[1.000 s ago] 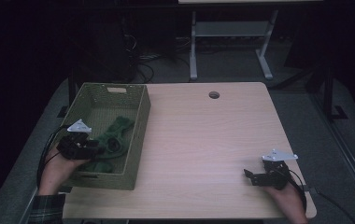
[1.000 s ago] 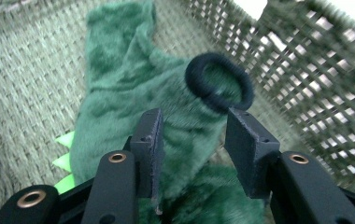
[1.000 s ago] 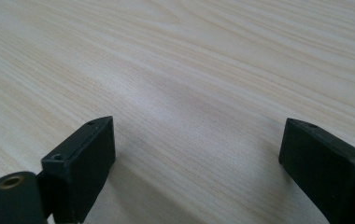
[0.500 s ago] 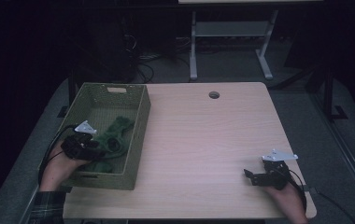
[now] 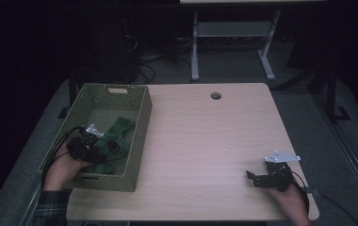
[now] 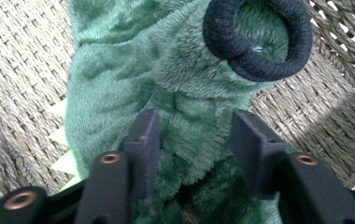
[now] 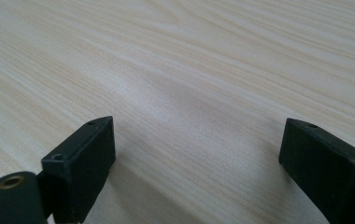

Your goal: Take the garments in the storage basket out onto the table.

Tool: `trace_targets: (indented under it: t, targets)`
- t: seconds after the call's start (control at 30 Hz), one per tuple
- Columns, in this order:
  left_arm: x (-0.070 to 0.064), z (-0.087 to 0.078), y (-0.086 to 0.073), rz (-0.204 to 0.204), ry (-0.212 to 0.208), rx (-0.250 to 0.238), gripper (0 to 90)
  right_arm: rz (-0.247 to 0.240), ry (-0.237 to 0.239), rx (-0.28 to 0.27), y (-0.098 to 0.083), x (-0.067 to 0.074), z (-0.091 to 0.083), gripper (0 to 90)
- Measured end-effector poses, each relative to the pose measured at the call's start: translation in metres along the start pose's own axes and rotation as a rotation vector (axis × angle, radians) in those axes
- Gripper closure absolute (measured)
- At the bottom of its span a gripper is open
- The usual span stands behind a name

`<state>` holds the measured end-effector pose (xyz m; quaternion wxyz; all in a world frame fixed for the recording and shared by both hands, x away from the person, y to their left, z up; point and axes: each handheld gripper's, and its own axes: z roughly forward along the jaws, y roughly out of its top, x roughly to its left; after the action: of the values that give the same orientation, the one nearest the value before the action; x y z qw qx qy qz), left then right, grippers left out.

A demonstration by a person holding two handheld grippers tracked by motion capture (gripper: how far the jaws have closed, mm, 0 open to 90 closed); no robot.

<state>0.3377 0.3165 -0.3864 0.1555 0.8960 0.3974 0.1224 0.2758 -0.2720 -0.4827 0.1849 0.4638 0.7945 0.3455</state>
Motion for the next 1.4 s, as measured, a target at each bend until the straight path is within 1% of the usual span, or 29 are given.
trace_targets:
  t: [0.03, 0.07, 0.17, 0.23, 0.27, 0.3, 0.37, 0.47, 0.6, 0.67, 0.7, 0.77, 0.83, 0.97, 1.13, 1.4]
  targets:
    - [0.000, 0.000, 0.000, 0.010, 0.008, 0.006, 62.5, 0.000, 0.000, 0.000, 0.000, 0.000, 0.000, 10.3]
    - [0.000, 0.001, 0.000, 0.010, 0.002, 0.010, 70.7, 0.000, 0.000, 0.000, 0.000, 0.000, 0.000, 10.3]
    - [0.000, 0.001, 0.000, 0.008, -0.006, 0.012, 83.0, 0.000, 0.000, 0.000, 0.000, 0.000, 0.000, 10.2]
    - [0.000, 0.000, 0.000, 0.005, -0.010, 0.010, 86.8, 0.000, 0.000, 0.000, 0.000, 0.000, 0.000, 10.2]
    - [0.001, 0.000, 0.000, 0.002, -0.011, 0.001, 87.7, 0.000, 0.000, 0.000, 0.000, 0.000, 0.000, 10.2]
    - [0.001, -0.002, 0.000, 0.000, -0.008, -0.013, 88.1, 0.000, 0.000, 0.000, 0.000, 0.000, 0.000, 10.2]
    - [0.003, -0.006, -0.001, -0.011, -0.015, -0.047, 88.2, 0.000, 0.000, 0.000, 0.000, 0.000, 0.000, 10.2]
    - [0.005, -0.017, -0.001, -0.035, -0.020, -0.110, 88.2, 0.000, 0.000, 0.000, 0.000, 0.000, 0.000, 10.2]
    - [0.010, -0.035, 0.002, -0.085, -0.018, -0.190, 88.5, 0.000, 0.000, 0.000, 0.000, 0.000, 0.000, 10.2]
    - [0.013, -0.042, 0.004, -0.104, -0.029, -0.233, 88.5, 0.000, 0.000, 0.000, 0.000, 0.000, 0.000, 10.2]
    - [0.013, -0.045, 0.006, -0.114, -0.035, -0.246, 88.6, 0.000, 0.000, 0.000, 0.000, 0.000, 0.000, 10.2]
    - [0.014, -0.051, 0.009, -0.112, -0.032, -0.269, 88.6, 0.000, 0.000, 0.000, 0.000, 0.000, 0.000, 10.2]
    - [0.014, -0.057, 0.013, -0.112, -0.039, -0.289, 88.6, 0.000, 0.000, 0.000, 0.000, 0.000, 0.000, 10.3]
    - [0.014, -0.066, 0.019, -0.129, -0.059, -0.341, 88.7, 0.000, 0.000, 0.000, 0.000, 0.000, 0.000, 10.2]
    - [0.016, -0.077, 0.027, -0.132, -0.074, -0.388, 88.7, 0.001, 0.000, 0.000, 0.000, 0.000, 0.000, 10.3]
    - [0.013, -0.097, 0.044, -0.126, -0.070, -0.448, 88.7, 0.001, 0.000, 0.000, 0.000, 0.000, 0.000, 10.3]
